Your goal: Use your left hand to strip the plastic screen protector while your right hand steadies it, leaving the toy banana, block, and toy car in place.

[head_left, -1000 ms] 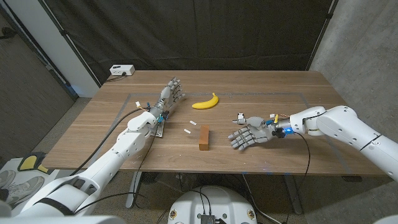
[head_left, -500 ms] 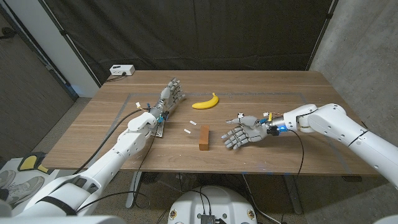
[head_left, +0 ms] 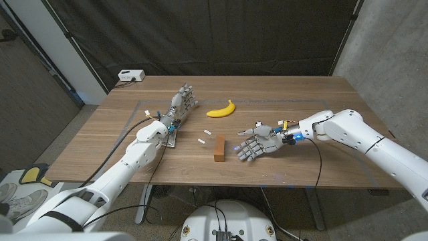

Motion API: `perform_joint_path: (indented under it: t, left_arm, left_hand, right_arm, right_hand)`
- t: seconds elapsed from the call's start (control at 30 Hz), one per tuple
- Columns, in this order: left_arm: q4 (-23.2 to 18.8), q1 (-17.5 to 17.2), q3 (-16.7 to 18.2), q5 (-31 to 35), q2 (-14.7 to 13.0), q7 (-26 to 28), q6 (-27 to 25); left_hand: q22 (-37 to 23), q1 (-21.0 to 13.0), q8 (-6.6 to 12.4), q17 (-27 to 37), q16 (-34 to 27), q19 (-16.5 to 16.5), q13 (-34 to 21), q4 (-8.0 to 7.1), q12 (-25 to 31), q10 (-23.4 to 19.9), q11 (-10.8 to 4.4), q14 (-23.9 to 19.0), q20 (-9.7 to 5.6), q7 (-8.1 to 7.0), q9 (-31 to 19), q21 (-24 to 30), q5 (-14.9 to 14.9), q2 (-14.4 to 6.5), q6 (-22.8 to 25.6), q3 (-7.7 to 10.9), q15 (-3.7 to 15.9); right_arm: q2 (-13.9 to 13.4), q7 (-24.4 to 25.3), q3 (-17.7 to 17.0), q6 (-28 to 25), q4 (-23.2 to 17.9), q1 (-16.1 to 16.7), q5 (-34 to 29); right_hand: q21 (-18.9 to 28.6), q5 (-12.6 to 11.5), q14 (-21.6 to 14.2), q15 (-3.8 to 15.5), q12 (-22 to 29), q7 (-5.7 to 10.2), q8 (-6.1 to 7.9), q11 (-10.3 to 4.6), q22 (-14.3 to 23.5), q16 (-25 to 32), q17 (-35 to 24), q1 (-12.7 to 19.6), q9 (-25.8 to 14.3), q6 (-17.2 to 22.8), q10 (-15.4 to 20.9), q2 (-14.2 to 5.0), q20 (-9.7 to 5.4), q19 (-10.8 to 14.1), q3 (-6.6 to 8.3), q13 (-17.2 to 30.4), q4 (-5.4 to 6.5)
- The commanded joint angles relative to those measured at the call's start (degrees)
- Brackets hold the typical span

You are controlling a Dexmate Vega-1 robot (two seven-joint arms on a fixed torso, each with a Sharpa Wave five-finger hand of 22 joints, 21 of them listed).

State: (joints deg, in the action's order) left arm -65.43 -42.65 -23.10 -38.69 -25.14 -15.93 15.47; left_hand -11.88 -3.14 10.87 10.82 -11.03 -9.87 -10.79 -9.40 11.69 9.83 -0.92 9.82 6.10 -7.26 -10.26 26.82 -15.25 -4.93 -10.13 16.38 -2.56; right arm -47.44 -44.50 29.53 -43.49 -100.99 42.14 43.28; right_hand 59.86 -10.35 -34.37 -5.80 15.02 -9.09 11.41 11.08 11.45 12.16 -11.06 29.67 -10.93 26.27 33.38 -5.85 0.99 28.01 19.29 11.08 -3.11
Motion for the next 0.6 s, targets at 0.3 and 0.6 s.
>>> perform_joint_path:
  t: [0.3,0.6]
  left_arm:
    - [-0.46,-0.39,0.49,-0.38,-0.73,-0.22,-0.22]
    - [-0.52,-0.43,0.75,-0.70,-0.92,-0.55,-0.27]
  left_hand:
    - [-0.29,-0.14,0.13,0.06,-0.32,-7.86,-0.29,0.15,0.48,4.24,0.54,5.55,0.22,-0.32,-0.28,0.39,0.03,-1.88,-3.47,-0.17,-0.47]
    - [-0.29,-0.14,0.14,0.07,-0.30,-7.86,-0.29,0.14,0.47,4.26,0.57,5.56,0.22,-0.30,-0.28,0.39,0.05,-1.89,-3.45,-0.20,-0.48]
  right_arm:
    - [2.04,5.74,-0.33,-2.43,-2.85,0.48,-0.65]
    - [3.13,6.41,2.34,-4.98,-2.67,-1.85,-1.78]
  right_hand:
    - [3.15,0.17,-5.70,3.49,0.79,0.07,0.97,-1.91,0.89,1.88,-0.52,4.52,-0.20,3.82,4.42,0.57,-5.35,2.75,1.69,0.33,-3.69]
    - [4.61,0.23,-6.63,3.90,0.82,0.13,1.01,-2.15,1.27,2.03,-0.67,5.95,-0.20,4.85,5.24,1.28,-6.59,4.18,1.95,0.38,-4.85]
